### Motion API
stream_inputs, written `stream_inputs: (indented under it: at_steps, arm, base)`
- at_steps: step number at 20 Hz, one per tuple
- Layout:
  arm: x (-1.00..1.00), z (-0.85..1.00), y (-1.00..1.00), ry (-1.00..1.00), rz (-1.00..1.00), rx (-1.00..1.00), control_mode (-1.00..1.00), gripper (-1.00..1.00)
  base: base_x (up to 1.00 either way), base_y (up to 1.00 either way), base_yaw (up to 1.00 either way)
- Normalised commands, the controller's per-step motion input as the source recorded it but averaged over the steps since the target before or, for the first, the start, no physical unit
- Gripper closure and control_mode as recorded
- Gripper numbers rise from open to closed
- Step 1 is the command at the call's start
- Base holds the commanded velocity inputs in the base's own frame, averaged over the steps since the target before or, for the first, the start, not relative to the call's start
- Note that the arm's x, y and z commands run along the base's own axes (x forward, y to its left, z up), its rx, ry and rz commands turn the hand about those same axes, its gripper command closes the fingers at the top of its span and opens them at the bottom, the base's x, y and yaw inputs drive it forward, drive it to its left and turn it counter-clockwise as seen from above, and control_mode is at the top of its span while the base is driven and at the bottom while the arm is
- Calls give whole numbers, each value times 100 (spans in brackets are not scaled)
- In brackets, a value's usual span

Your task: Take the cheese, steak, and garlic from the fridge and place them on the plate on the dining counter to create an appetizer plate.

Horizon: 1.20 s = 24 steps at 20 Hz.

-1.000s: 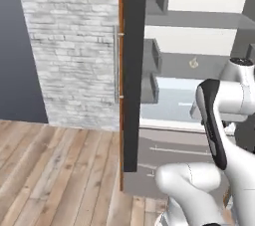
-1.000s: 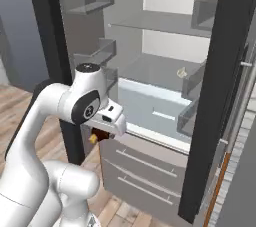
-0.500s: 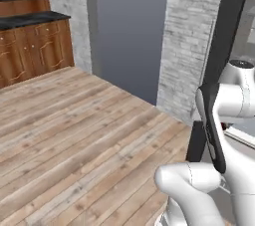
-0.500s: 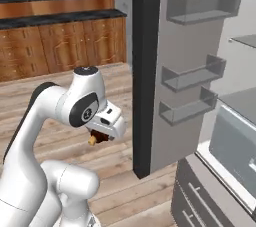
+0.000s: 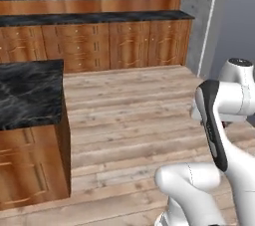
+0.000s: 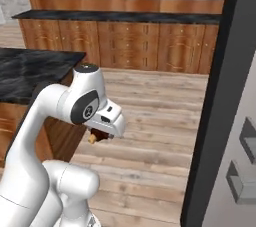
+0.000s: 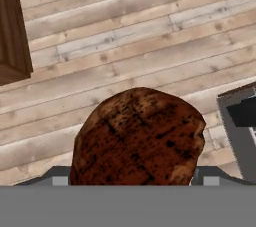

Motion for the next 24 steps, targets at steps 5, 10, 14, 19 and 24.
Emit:
stream_inputs:
  at_steps: [5, 10, 14, 19, 24]
  arm:
    - [0, 0, 0, 0, 0, 0, 100, 100]
    - [0, 0, 0, 0, 0, 0, 100, 100]
    - [0, 0, 0, 0, 0, 0, 100, 100]
    - [0, 0, 0, 0, 0, 0, 100, 100]
    - [0, 0, 0, 0, 0, 0, 100, 100]
  base:
    - [100, 10, 26]
    - [100, 12, -2]
    - [100, 5, -8]
    - [100, 6, -2]
    - [100, 0, 5]
